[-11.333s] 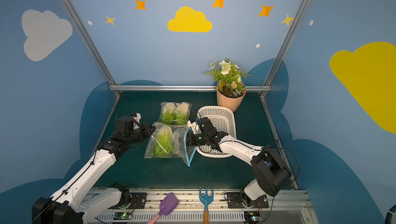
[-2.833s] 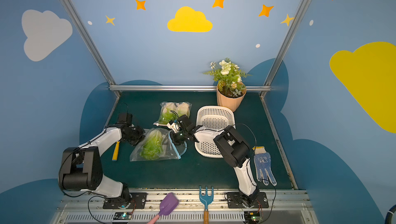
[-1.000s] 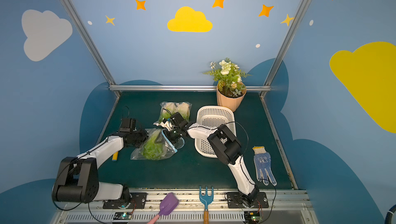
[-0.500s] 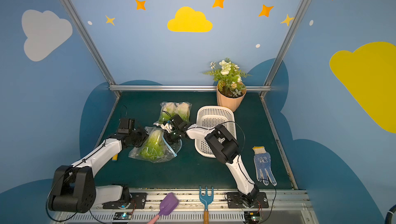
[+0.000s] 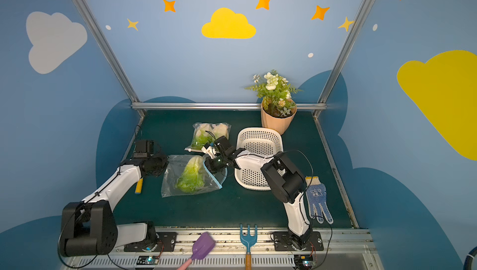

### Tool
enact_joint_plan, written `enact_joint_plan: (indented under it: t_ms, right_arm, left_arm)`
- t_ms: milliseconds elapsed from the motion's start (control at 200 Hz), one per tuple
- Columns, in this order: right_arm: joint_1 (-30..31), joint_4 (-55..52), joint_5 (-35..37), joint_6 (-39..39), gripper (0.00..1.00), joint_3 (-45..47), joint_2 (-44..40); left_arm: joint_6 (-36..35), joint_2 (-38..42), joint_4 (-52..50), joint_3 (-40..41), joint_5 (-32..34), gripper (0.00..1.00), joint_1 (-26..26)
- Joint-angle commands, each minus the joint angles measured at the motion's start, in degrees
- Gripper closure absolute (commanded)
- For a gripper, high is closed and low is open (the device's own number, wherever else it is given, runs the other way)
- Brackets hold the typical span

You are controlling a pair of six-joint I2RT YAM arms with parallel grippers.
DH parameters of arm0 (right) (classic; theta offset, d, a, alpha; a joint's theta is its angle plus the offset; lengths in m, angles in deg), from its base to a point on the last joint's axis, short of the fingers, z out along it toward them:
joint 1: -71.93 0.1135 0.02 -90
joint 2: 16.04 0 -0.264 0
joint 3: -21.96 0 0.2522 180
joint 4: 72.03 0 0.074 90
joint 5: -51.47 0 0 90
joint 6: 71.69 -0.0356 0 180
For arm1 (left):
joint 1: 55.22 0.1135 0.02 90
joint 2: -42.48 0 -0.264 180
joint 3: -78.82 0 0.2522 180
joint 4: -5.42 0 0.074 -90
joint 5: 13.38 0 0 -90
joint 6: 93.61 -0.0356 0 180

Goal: Open the zip-top bag and take out the chinese cabbages
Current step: Pick up the Chinese cabbage from the zipper food storage bag.

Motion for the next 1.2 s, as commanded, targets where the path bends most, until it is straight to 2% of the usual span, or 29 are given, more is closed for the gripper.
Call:
enact_joint_plan:
  t_ms: [0, 310, 420, 471, 561, 596, 646, 676, 756, 806, 926, 1026, 1081, 1196]
  right_arm:
    - [-0.9, -1.9, -1.2, 2.3, 1.0, 1.7, -3.5]
    - [-1.9, -4.8, -1.1, 4.1, 1.0, 4.7, -6.4]
    - [-2.3, -4.6, -1.1, 3.9, 1.0, 5.9, -6.8]
    - [-2.4, -4.4, -1.3, 3.9, 1.0, 5.9, -6.7]
    - [-2.6, -4.3, -1.6, 3.9, 1.0, 4.8, -5.7]
    - [-2.7, -4.2, -2.0, 3.8, 1.0, 4.2, -5.2]
    - [-2.8, -3.6, -2.7, 3.5, 1.0, 3.5, -4.6]
    - [-2.8, -3.2, -3.0, 3.3, 1.0, 3.1, -4.4]
    - [-3.0, -3.1, -3.9, 3.2, 1.0, 2.0, -3.7]
    - [-3.1, -3.3, -4.2, 3.4, 1.0, 1.3, -3.4]
    - [-3.3, -3.4, -4.7, 3.6, 1.0, 0.3, -2.9]
    - [-3.4, -3.4, -5.3, 3.8, 1.0, -0.4, -2.5]
    - [-3.4, -3.4, -5.6, 3.7, 1.0, -0.7, -2.3]
    - [-3.3, -3.3, -6.4, 3.7, 1.0, -1.2, -2.1]
  left_arm:
    - [-3.1, -1.0, -1.1, -2.6, 7.6, 0.95, 2.9]
    - [-7.5, -6.5, -2.1, -8.1, 8.2, 0.95, 8.2]
    - [-7.8, -6.0, -1.4, -8.0, 7.0, 0.96, 9.3]
    - [-8.0, -5.1, -0.3, -7.3, 4.8, 0.95, 9.3]
    - [-8.4, -3.1, 2.0, -5.5, -3.6, 0.95, 9.3]
    - [-8.9, -2.3, 2.3, -4.9, -7.1, 0.85, 9.3]
    - [-9.1, -0.5, 2.7, -3.7, -11.7, 0.52, 9.2]
    - [-9.2, 0.7, 3.1, -2.6, -14.2, 0.4, 9.1]
    - [-9.2, 4.8, 3.2, 0.5, -18.1, 0.22, 8.4]
    - [-9.7, 7.4, 1.3, 2.1, -17.6, 0.14, 7.7]
    - [-9.7, 12.6, -1.2, 6.9, -12.4, 0.06, 6.1]
    - [-6.6, 14.9, 3.2, 12.0, -13.5, 0.06, 5.7]
    - [-4.6, 14.9, 6.4, 14.5, -14.2, 0.06, 4.6]
    - [-3.3, 12.1, 9.4, 16.1, -11.3, 0.05, 1.3]
